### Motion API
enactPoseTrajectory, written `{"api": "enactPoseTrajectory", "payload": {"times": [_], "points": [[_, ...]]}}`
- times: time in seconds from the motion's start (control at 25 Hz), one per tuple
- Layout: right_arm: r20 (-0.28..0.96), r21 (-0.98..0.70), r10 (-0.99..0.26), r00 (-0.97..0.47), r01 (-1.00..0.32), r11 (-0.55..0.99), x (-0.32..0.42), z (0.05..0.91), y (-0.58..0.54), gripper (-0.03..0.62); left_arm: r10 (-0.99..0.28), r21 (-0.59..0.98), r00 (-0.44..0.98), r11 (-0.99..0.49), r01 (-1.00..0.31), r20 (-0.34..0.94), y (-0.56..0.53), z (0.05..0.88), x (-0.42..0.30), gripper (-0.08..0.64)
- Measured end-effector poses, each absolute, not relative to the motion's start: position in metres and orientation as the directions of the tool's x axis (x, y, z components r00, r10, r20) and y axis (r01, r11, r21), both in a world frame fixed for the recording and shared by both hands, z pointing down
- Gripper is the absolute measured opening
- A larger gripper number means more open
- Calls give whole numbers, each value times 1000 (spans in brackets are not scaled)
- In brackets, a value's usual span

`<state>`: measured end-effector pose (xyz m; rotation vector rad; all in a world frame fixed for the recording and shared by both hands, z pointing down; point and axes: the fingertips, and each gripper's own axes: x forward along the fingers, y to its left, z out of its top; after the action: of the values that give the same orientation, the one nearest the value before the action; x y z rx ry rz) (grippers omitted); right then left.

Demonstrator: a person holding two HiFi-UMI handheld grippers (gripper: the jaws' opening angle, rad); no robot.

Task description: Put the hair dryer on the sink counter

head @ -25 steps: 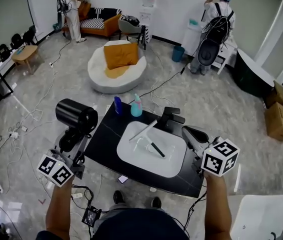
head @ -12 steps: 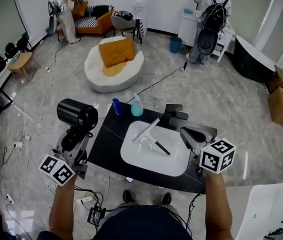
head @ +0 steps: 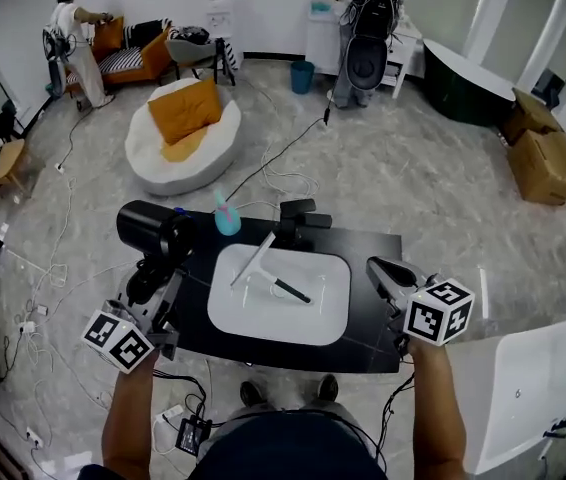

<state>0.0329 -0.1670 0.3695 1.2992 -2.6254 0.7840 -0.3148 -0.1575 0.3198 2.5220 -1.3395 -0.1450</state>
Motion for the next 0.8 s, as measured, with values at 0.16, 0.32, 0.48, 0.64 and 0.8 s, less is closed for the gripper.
{"api": "enactPoseTrajectory", "payload": {"times": [0.16,0.32,0.48,0.64,0.8], "points": [[330,-438,-730,-599,-782,444,65,382,-159,11,-787,302,611,-565,-768,82,-167,338,-273,198],[335,-470,-747,-574,-789,396,90,392,-155,11,-752,301,647,-592,-747,126,-166,358,-241,198],[334,-510,-755,-564,-782,359,104,409,-151,11,-730,286,663,-608,-741,166,-162,385,-219,198],[355,-547,-736,-576,-767,336,103,426,-142,11,-720,328,667,-593,-735,193,-152,409,-211,198],[378,-551,-715,-588,-764,336,98,433,-133,11,-712,382,668,-567,-730,219,-141,431,-208,198]]}}
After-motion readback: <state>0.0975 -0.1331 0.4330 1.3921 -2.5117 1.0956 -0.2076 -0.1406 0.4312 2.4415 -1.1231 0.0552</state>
